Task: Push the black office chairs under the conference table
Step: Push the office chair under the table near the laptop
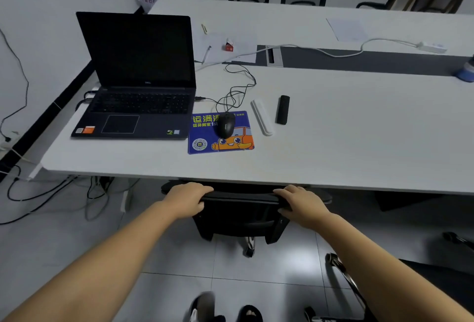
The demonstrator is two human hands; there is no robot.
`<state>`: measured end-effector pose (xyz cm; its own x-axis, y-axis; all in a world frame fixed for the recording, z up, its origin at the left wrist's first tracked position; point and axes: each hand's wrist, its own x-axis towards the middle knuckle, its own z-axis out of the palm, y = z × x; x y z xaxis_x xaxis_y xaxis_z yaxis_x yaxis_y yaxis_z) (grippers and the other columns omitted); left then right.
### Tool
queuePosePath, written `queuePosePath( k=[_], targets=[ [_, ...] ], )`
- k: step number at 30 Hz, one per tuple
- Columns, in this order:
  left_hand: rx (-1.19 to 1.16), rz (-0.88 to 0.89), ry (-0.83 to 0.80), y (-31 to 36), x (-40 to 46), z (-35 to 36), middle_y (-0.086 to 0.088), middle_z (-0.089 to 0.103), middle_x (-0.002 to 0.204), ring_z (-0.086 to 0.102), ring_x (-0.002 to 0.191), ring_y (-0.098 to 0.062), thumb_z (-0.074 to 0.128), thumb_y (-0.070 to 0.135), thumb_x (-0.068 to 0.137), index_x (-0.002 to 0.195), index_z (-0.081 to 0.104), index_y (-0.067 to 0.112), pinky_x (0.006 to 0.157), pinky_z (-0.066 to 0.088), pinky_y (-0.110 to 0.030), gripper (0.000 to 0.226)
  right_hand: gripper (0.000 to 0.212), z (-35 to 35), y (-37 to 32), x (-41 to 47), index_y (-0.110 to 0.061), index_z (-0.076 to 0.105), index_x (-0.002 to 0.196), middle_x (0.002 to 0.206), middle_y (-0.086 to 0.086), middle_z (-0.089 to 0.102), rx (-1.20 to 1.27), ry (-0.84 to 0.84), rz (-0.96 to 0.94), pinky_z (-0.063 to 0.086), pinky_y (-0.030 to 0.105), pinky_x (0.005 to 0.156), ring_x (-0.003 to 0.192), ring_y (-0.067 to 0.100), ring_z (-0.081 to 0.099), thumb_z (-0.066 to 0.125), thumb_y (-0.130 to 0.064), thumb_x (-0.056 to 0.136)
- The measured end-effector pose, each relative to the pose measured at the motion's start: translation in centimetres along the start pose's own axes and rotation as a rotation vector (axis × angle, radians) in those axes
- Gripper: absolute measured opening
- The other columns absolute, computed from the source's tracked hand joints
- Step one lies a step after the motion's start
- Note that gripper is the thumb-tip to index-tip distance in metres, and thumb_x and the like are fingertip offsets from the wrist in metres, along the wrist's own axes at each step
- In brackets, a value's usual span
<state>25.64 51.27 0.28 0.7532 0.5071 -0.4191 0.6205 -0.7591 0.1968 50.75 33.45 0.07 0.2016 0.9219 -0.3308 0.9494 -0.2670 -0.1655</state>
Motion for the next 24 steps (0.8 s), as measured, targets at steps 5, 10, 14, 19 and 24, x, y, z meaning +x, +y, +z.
queuePosePath(
  k=[5,10,14,19,24],
  targets=[
    [-0.164,-0.002,0.203,2.8,-4.6,-1.0,0.004,0.049,0.139,0.044,0.128,-0.015,0.051,0.028,0.089,0.136,0.040,0.028,0.097,0.045,-0.036,0.048,0.060,-1.4,-2.5,-5.0,-0.027,0.029,0.140,0.139,0.000,0.043,0.272,0.201,-0.035,0.042,0.033,0.097,0.125,0.020,0.042,0.055,-0.038,0.087],
    [-0.542,0.002,0.468,6.7,-12.5,-0.2,0.026,0.053,0.125,0.043,0.115,0.014,0.038,0.053,0.073,0.124,0.051,0.041,0.098,0.038,-0.017,0.054,0.052,-1.4,-4.9,-12.5,-0.034,0.039,0.133,0.130,-0.015,0.048,0.682,0.392,-0.008,0.035,0.016,0.099,0.122,0.000,0.043,0.061,-0.029,0.085],
    [-0.826,-0.079,0.605,9.3,-18.9,2.1,0.034,0.055,0.118,0.050,0.112,0.013,0.056,0.037,0.079,0.113,0.055,0.053,0.093,0.034,-0.001,0.037,0.047,-0.1,-5.5,-18.3,-0.044,0.049,0.119,0.117,-0.028,0.057,1.057,0.490,0.095,0.044,0.013,0.092,0.112,-0.007,0.052,0.062,-0.015,0.084],
    [-1.007,-0.121,0.732,12.9,-22.5,5.0,0.026,0.064,0.112,0.060,0.106,0.003,0.055,0.046,0.075,0.110,0.056,0.056,0.094,0.044,-0.010,0.036,0.048,1.3,-6.1,-22.5,-0.052,0.053,0.109,0.114,-0.028,0.058,1.238,0.500,0.163,0.048,0.008,0.081,0.103,-0.005,0.059,0.062,-0.016,0.078],
    [-1.085,-0.149,0.791,14.2,-23.8,6.0,0.019,0.068,0.107,0.063,0.102,0.000,0.053,0.043,0.070,0.109,0.059,0.053,0.089,0.047,-0.010,0.040,0.044,1.9,-7.2,-24.5,-0.053,0.054,0.107,0.115,-0.024,0.060,1.285,0.560,0.218,0.049,0.008,0.079,0.101,-0.001,0.061,0.063,-0.035,0.067]
  ],
)
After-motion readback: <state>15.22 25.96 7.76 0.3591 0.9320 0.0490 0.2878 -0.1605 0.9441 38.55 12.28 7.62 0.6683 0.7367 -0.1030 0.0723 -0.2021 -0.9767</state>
